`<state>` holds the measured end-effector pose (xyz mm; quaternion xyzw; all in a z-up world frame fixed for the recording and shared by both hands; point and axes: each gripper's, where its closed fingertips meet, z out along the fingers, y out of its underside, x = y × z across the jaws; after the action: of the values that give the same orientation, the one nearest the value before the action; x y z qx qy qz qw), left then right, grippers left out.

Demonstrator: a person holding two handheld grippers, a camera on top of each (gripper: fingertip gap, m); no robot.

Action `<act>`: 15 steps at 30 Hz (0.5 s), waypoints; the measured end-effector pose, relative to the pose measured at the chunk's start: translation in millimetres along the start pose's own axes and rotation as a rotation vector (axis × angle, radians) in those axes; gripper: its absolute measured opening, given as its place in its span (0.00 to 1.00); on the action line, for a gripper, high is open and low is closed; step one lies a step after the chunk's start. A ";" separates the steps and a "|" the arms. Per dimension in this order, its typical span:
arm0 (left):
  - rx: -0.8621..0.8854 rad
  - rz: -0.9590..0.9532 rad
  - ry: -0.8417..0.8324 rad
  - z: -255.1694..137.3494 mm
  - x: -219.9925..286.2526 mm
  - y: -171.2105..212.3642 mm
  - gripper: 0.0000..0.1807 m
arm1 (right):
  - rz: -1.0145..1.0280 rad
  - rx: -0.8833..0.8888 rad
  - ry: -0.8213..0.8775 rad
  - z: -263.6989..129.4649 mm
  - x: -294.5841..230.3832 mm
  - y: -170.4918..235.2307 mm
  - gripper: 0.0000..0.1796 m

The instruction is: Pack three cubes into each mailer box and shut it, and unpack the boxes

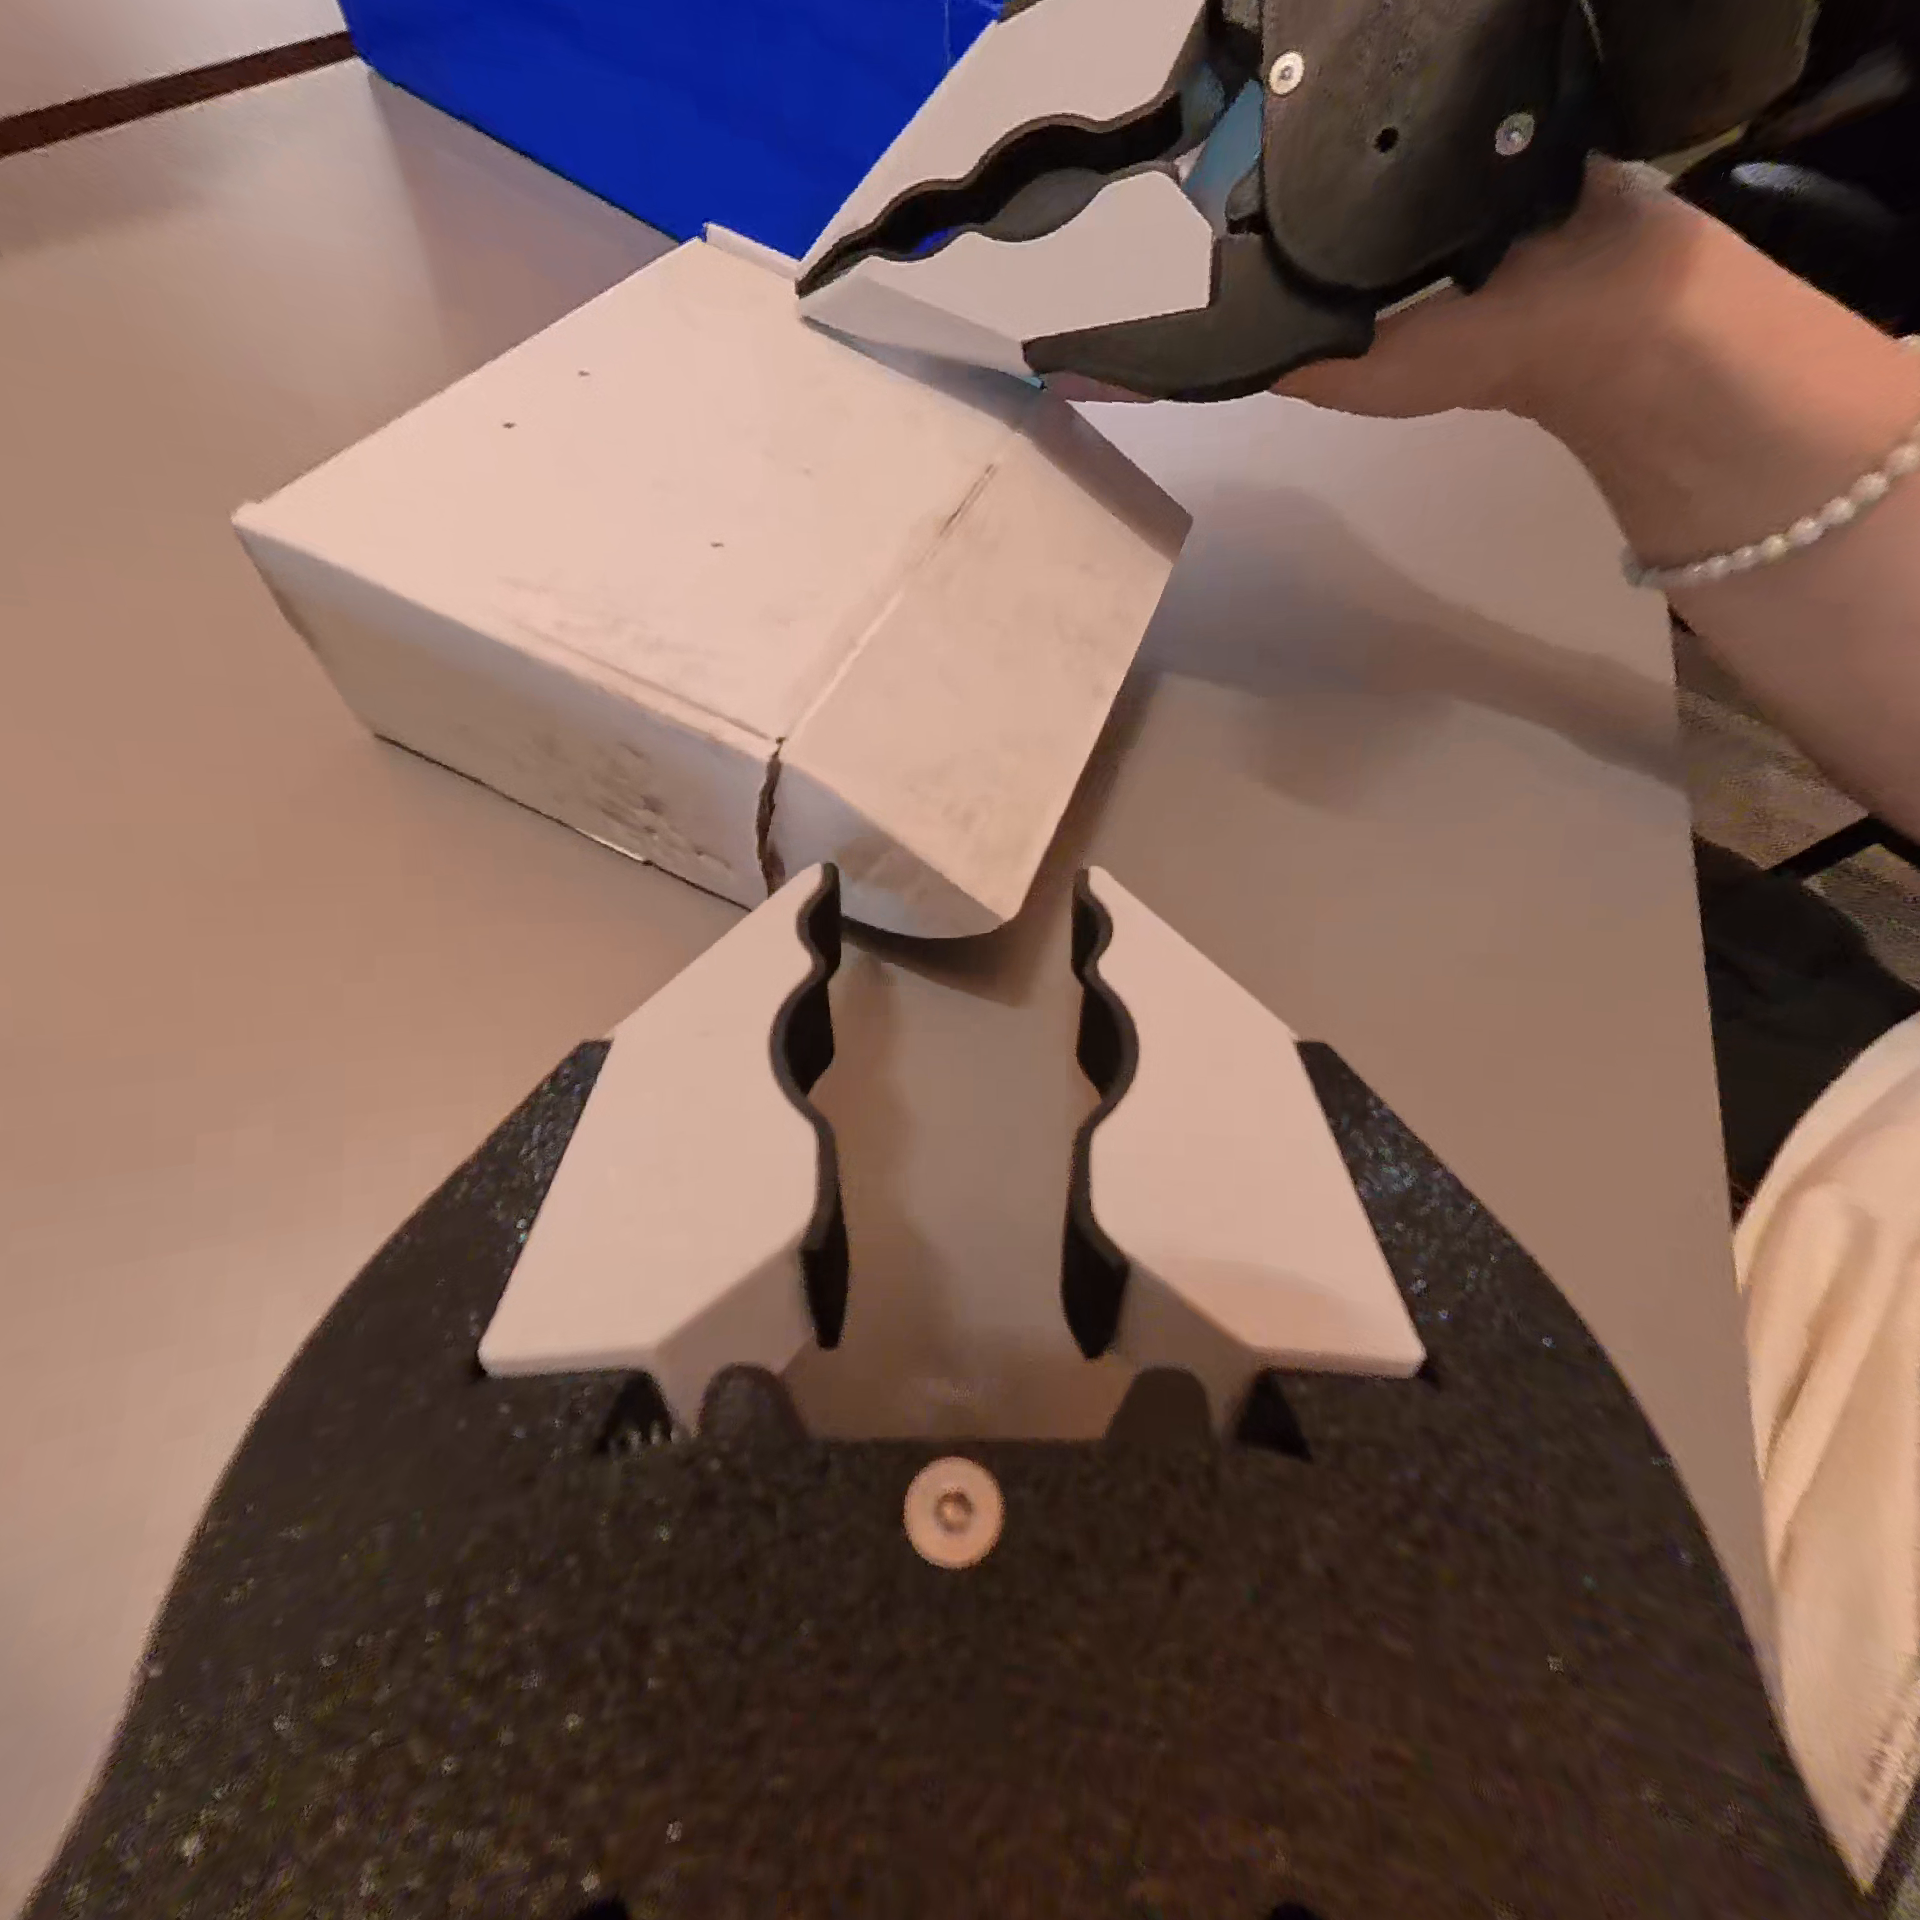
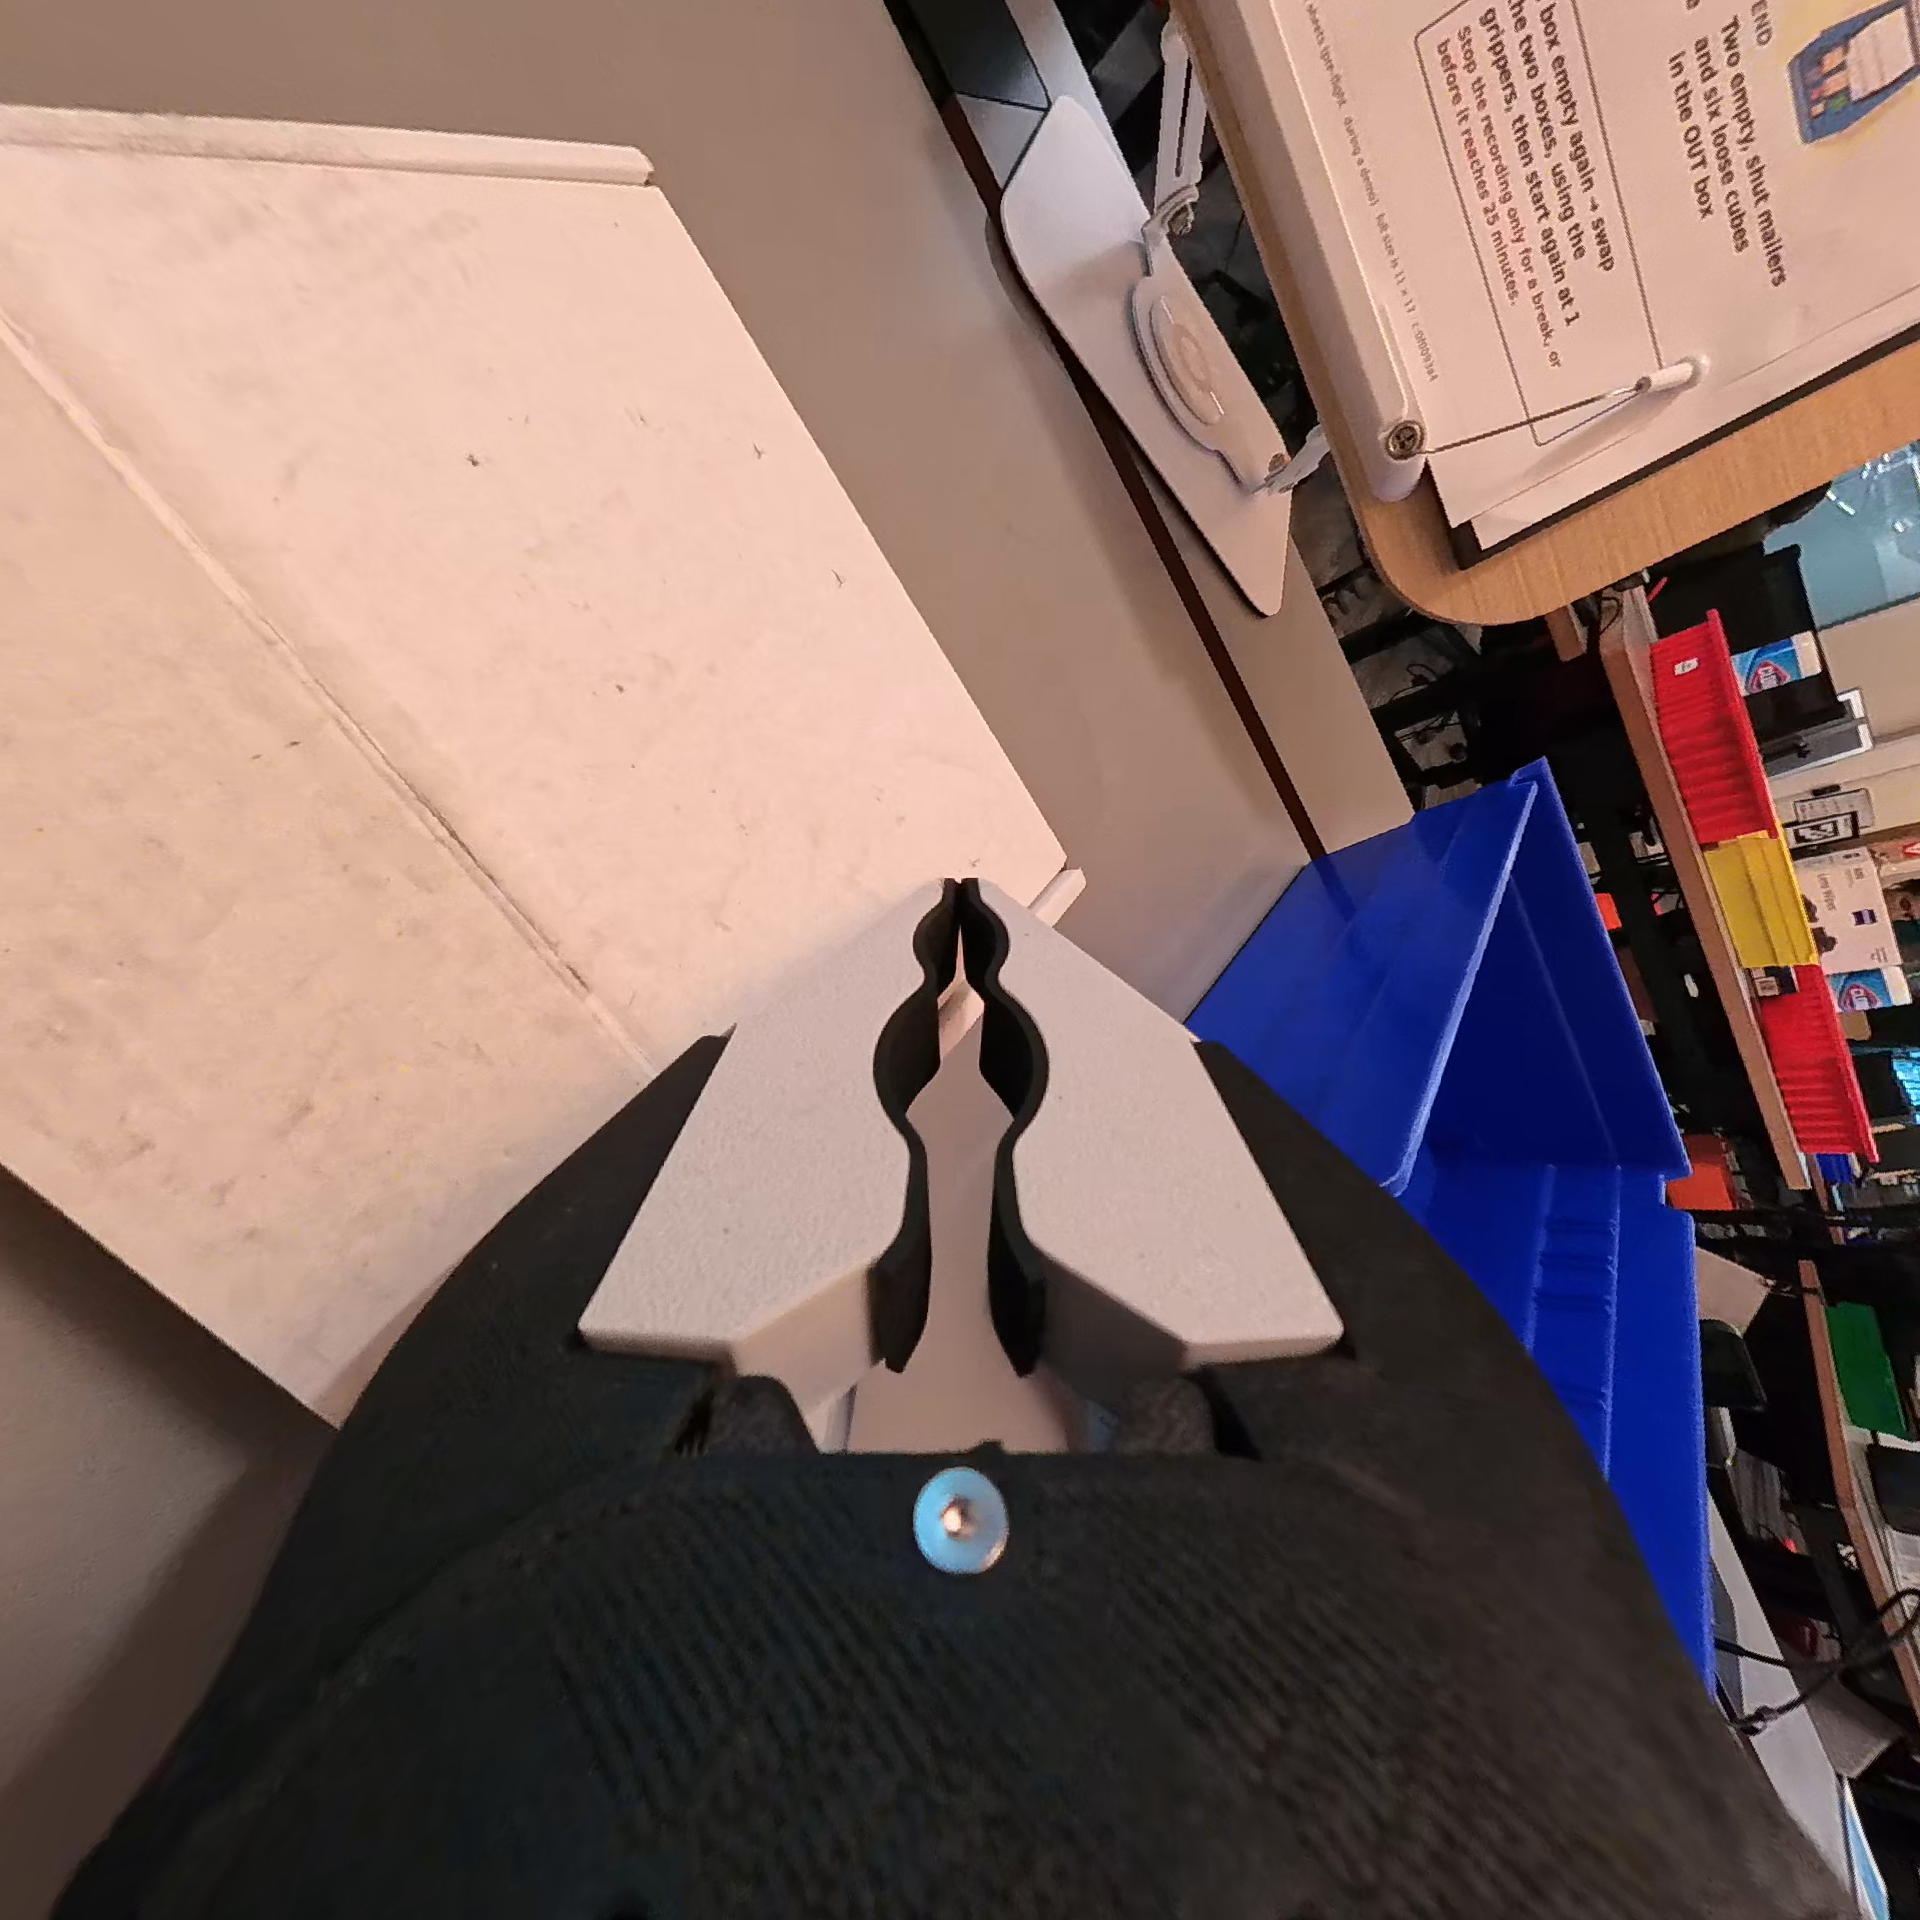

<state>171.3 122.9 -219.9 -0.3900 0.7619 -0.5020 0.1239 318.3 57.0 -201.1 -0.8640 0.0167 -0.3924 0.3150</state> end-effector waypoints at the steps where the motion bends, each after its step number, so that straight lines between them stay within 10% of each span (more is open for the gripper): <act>1: 0.005 -0.001 0.008 0.7 2.3 -0.9 0.22 | 0.001 0.000 -0.001 0.0 0.1 0.1 0.00; 15: -0.075 0.073 -0.242 11.0 -21.1 4.8 0.11 | -0.023 -0.014 0.003 -0.6 -0.4 0.3 0.00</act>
<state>189.4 131.6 -233.5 -0.4243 0.7733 -0.4174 0.2184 317.7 56.5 -201.3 -0.8656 0.0101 -0.3972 0.3047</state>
